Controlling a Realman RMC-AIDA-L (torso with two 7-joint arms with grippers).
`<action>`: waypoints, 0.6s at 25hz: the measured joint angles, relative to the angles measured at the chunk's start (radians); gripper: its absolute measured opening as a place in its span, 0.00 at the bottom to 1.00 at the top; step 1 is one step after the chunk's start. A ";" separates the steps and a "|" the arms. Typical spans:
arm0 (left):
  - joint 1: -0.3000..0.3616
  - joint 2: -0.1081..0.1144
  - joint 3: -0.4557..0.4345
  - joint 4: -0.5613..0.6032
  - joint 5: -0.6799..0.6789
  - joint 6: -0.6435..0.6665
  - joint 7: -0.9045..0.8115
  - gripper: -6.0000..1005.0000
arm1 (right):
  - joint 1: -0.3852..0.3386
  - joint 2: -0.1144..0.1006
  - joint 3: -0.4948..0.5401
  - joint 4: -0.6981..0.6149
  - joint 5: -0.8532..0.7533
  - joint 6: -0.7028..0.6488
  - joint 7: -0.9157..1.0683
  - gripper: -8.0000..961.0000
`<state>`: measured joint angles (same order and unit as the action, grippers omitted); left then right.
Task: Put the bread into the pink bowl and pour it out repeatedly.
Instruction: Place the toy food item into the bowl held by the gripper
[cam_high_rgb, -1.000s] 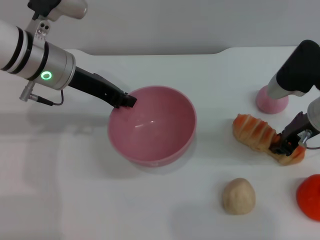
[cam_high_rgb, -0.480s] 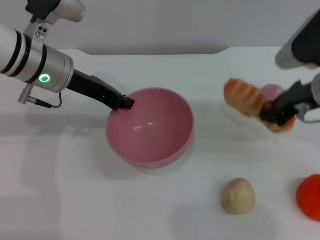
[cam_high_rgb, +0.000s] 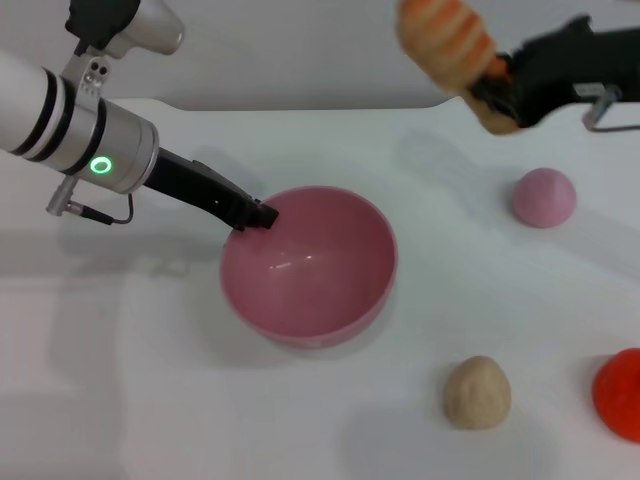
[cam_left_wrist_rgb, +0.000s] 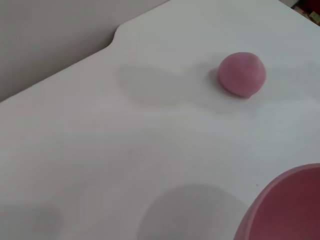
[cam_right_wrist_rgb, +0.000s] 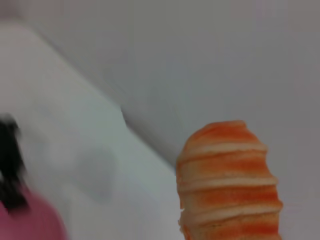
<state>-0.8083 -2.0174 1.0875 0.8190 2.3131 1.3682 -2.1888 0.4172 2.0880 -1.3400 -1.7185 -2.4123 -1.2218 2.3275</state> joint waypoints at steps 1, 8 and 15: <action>0.000 -0.001 0.000 0.000 0.000 0.000 0.000 0.05 | -0.002 0.001 -0.003 -0.017 0.037 0.001 -0.011 0.24; 0.000 -0.007 0.000 0.000 0.000 0.002 -0.003 0.05 | -0.009 0.002 -0.066 -0.040 0.260 -0.002 -0.106 0.23; -0.005 -0.009 -0.003 0.000 0.000 -0.001 -0.003 0.05 | -0.008 0.003 -0.205 0.039 0.277 0.040 -0.127 0.22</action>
<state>-0.8137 -2.0264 1.0842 0.8192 2.3133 1.3668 -2.1920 0.4088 2.0908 -1.5447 -1.6795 -2.1354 -1.1820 2.2002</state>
